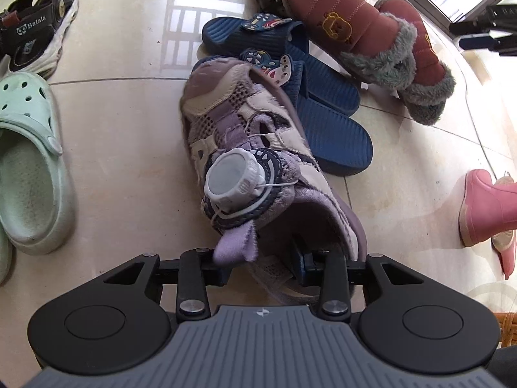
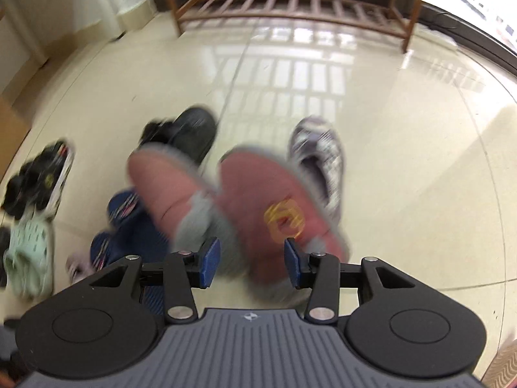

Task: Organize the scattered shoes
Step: 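Grasp the purple-white sandal with the left tool while the right tool moves to its mate, then grasp the other purple-white sandal with the right tool while the left tool holds its sandal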

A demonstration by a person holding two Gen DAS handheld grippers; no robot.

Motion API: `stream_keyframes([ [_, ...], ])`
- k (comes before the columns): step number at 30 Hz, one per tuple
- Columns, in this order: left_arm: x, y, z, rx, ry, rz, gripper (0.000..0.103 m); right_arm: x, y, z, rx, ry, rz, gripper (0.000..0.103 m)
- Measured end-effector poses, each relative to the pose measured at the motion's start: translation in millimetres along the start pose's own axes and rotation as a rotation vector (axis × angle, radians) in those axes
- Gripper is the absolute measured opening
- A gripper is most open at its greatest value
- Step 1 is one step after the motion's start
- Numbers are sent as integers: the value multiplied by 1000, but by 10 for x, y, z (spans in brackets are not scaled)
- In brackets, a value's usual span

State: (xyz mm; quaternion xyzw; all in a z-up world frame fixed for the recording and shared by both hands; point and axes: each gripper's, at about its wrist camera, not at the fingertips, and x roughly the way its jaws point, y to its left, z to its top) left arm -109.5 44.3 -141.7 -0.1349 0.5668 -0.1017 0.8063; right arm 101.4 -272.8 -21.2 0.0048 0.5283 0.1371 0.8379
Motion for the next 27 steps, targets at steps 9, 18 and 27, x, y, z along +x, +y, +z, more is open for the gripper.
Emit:
stream_keyframes([
  [9, -7, 17, 0, -21, -8, 13, 28, 381, -621, 493, 142, 7, -14, 49],
  [18, 3, 13, 14, -6, 7, -4, 29, 974, -807, 571, 159, 85, -66, 49],
  [27, 11, 68, 22, -23, 15, -34, 31, 1454, -984, 648, 223, 116, -80, 52],
])
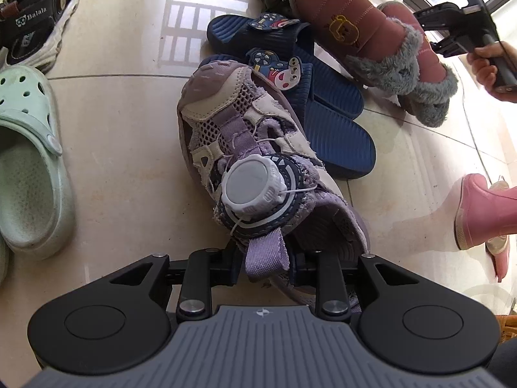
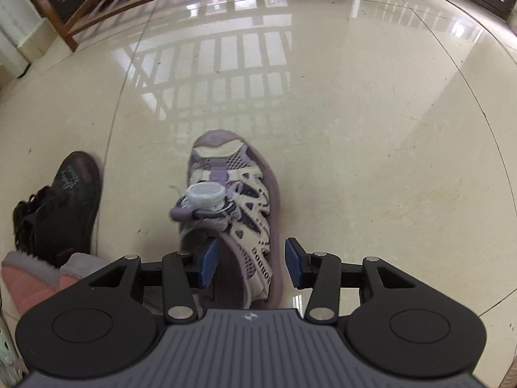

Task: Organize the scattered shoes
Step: 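Grasp the other purple-white sandal with the right tool while the left tool holds its sandal, then carry both purple-white sandals toward the black leather shoe with both tools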

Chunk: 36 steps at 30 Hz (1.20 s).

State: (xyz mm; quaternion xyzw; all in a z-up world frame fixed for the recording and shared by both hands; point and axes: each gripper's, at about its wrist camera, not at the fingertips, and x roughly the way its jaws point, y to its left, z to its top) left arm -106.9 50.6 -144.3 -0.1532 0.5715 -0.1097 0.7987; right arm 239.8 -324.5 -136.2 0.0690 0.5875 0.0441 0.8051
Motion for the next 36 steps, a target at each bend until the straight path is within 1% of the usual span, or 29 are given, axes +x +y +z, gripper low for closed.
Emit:
stream_keyframes([
  [8, 8, -3, 12, -15, 4, -4, 31, 210, 8, 120, 20, 22, 15, 52],
  [11, 13, -6, 11, -21, 3, -8, 29, 327, -27, 165, 41, 35, 11, 52],
  [14, 10, 11, 7, -34, 2, -12, 24, 423, -36, 174, 53, 42, 1, 52],
  [16, 6, 17, 6, -41, -2, -8, 17, 463, -9, 173, 44, 36, -15, 51],
  [18, -1, 31, 1, -53, -6, -5, 13, 457, 20, 163, 22, 20, -23, 44],
  [19, -8, 38, -3, -57, -9, -1, 12, 443, 32, 159, 6, 10, -27, 37],
  [20, -17, 45, -6, -60, -12, 3, 11, 412, 35, 157, -3, -3, -23, 25],
  [21, -33, 53, -7, -57, -17, 10, 10, 375, 34, 157, -8, -15, -16, 24],
  [23, -84, 83, -3, -52, -33, 30, 7, 275, 37, 164, -14, -39, -20, 12],
  [26, -206, 149, 18, -50, -60, 49, 5, 179, 14, 174, -15, -57, -32, 11],
  [30, -420, 229, 28, -42, -101, 70, 5, -27, -112, 145, 25, -102, -50, 11],
  [35, -659, 334, 7, -44, -133, 95, 5, -442, -363, 120, 65, -179, -100, 11],
  [36, -729, 359, -6, -42, -144, 102, 5, -539, -407, 116, 69, -200, -116, 9],
])
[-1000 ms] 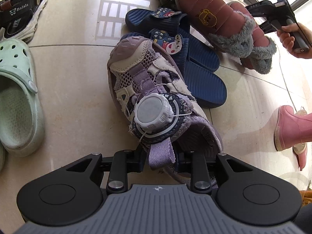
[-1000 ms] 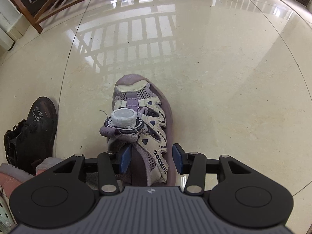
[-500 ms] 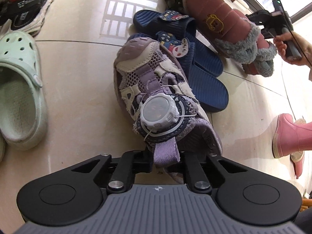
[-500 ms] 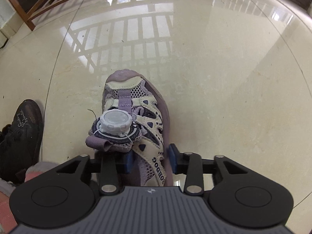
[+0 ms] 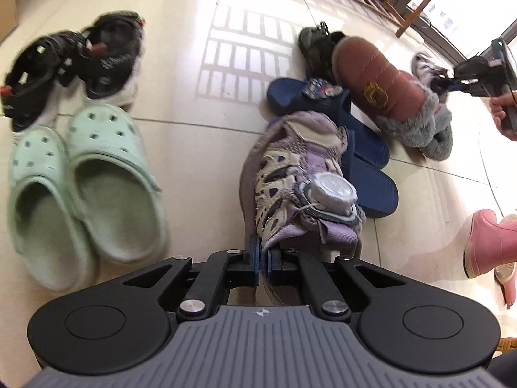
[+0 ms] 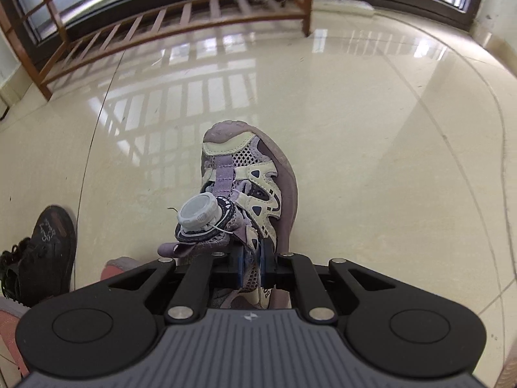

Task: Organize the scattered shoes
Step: 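Carry both purple-white sandals toward the black leather shoe with both tools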

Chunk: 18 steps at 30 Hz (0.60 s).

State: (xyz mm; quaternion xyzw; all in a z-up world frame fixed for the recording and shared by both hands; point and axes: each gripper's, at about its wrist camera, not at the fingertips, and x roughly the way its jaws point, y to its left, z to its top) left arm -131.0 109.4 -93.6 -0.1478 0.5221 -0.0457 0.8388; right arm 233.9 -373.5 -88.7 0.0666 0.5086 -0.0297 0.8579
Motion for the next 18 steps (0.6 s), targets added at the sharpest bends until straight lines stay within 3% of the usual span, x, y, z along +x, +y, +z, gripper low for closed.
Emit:
stream_keyframes([
  [7, -406, 265, 26, -39, -26, 19, 5, -594, -238, 123, 9, -63, 16, 7],
  [13, -842, 579, -106, -98, -33, 100, 5, -1111, -141, 43, -39, -86, 84, 7],
  [18, -1175, 897, -377, -166, -7, 212, 5, -1476, 217, -115, -108, -65, 175, 7],
])
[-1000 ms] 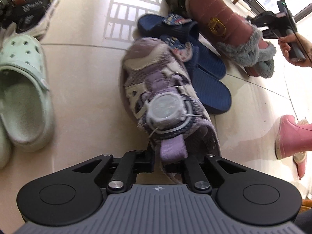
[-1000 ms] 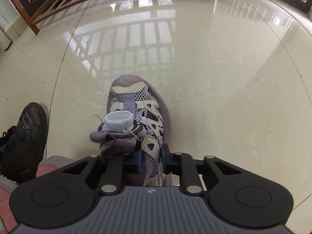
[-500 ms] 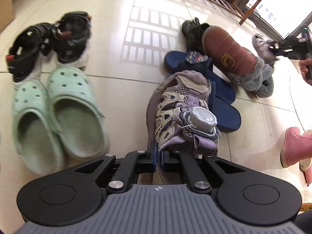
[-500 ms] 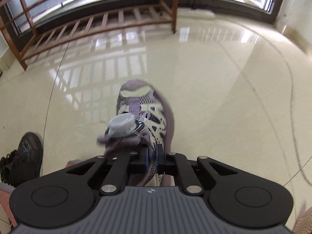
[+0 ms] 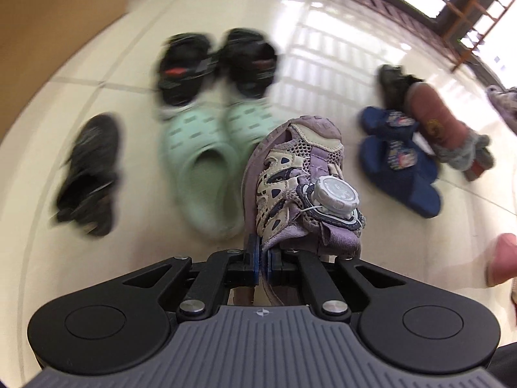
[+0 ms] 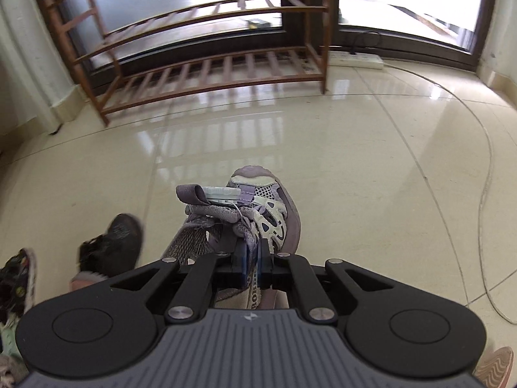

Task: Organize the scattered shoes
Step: 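Carry both purple-white sandals toward the black leather shoe with both tools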

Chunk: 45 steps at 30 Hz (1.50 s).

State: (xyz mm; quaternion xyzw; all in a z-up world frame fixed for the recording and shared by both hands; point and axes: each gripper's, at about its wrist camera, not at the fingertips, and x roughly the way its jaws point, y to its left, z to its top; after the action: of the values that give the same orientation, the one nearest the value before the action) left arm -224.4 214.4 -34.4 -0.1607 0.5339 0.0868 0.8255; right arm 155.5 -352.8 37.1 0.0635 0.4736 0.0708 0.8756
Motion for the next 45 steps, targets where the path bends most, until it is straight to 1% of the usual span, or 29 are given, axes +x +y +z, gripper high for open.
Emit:
stream_keyframes([
  [3, -99, 241, -148, -17, 28, 67, 5, -49, 327, -81, -47, 24, 56, 7],
  [8, -182, 569, -368, -56, 64, 134, 5, -31, 1088, -287, -161, 84, 188, 7],
  [12, -190, 850, -506, -121, 80, 179, 5, 75, 1800, -444, -253, 152, 301, 7],
  [16, -193, 1057, -607, -168, 78, 227, 5, 152, 2483, -612, -351, 221, 399, 7],
  [21, -234, 1234, -675, -204, 69, 241, 5, 197, 3104, -786, -444, 294, 494, 7],
  [23, -249, 1297, -697, -218, 66, 243, 5, 203, 3490, -918, -511, 329, 544, 7],
  [26, -216, 1377, -720, -250, 67, 243, 5, 177, 3887, -1093, -584, 361, 600, 7],
  [28, -211, 1420, -756, -267, 69, 243, 5, 162, 4118, -1225, -624, 385, 638, 7],
  [30, -203, 1445, -780, -278, 71, 239, 5, 149, 4251, -1337, -647, 405, 666, 7],
  [33, -212, 1478, -806, -283, 68, 228, 5, 111, 4584, -1627, -699, 462, 720, 7],
  [36, -224, 1519, -827, -278, 68, 224, 5, 74, 4822, -1886, -756, 507, 750, 7],
  [40, -222, 1583, -850, -288, 80, 223, 5, 61, 5016, -2187, -793, 549, 760, 7],
  [45, -192, 1622, -879, -288, 90, 209, 5, 145, 5280, -2662, -821, 612, 723, 8],
])
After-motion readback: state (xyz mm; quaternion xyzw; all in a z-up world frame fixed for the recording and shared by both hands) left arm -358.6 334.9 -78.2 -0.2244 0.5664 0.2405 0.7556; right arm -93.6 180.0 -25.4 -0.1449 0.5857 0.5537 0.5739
